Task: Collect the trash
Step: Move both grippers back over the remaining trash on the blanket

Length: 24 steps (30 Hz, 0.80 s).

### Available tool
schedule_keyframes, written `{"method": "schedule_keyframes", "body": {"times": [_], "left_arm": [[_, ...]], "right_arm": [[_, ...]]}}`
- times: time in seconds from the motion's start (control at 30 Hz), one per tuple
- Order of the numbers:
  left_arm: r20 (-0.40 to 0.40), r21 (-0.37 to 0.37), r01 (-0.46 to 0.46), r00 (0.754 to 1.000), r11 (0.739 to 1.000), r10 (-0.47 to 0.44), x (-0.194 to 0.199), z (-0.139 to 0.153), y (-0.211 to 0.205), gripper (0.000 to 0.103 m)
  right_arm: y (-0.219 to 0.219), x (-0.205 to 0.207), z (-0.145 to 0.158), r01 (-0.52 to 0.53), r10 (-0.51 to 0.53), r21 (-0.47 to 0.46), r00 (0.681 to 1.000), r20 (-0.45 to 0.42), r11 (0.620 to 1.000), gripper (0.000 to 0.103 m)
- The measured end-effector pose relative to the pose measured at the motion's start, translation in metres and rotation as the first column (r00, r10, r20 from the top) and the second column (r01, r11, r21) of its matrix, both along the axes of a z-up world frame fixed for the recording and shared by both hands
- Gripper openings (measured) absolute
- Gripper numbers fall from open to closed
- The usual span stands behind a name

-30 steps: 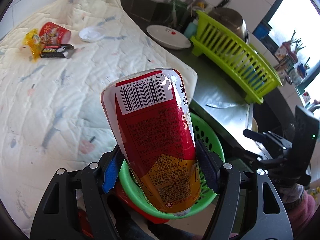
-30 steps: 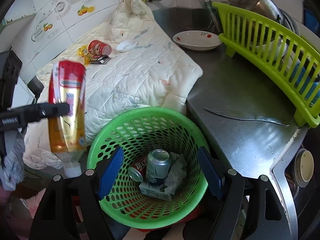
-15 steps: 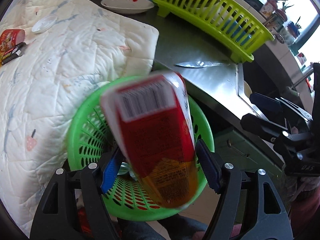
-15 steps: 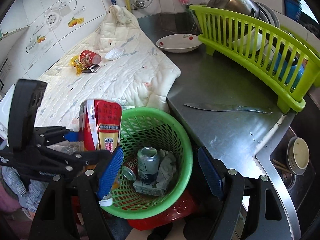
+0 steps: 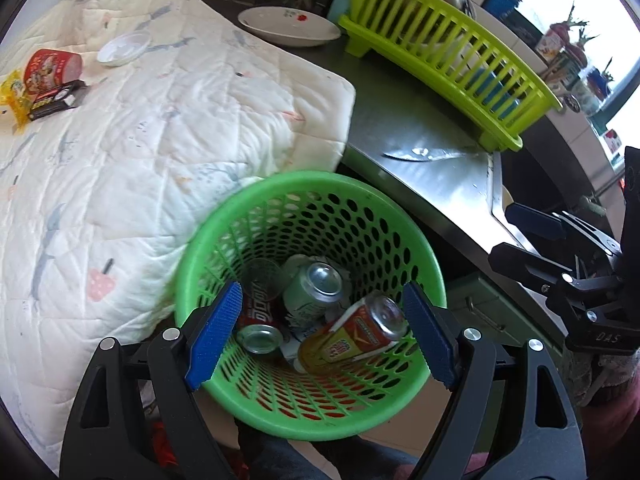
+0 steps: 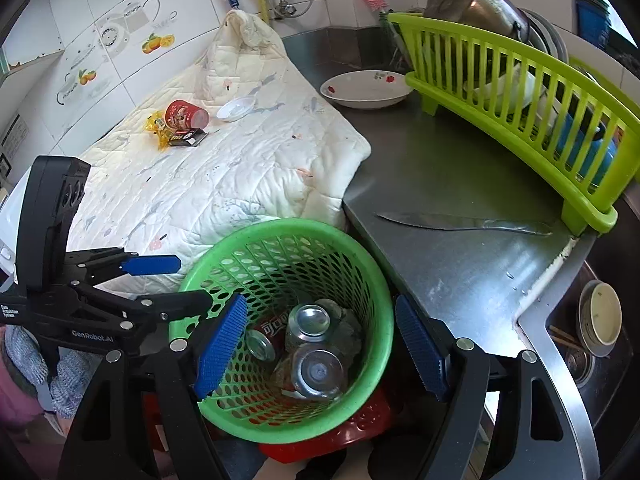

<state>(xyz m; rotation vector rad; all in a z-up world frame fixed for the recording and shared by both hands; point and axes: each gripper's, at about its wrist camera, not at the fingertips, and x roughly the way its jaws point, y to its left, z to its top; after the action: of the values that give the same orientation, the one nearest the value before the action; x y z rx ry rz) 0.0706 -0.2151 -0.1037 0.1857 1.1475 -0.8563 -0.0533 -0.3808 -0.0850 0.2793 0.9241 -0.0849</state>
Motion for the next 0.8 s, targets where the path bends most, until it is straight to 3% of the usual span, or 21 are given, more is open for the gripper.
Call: {"method": "schedule_keyframes", "body": {"times": [0.4, 0.8], "left_arm": [[0.059, -0.011, -0.149, 0.987, 0.989, 0.150, 0.045, 0.019, 0.056, 0.081], [0.092, -0.013, -0.313, 0.945, 0.950, 0.313, 0.111, 0.025, 0.122, 0.081]], "right_arm": [[0.030, 0.058, 0.003, -0.089, 0.089, 0.001, 0.996, 0.005, 0.996, 0.074], [0.077, 0.145, 0.005, -0.209, 0.209, -0.015, 0.978, -0.004, 0.978, 0.074]]}}
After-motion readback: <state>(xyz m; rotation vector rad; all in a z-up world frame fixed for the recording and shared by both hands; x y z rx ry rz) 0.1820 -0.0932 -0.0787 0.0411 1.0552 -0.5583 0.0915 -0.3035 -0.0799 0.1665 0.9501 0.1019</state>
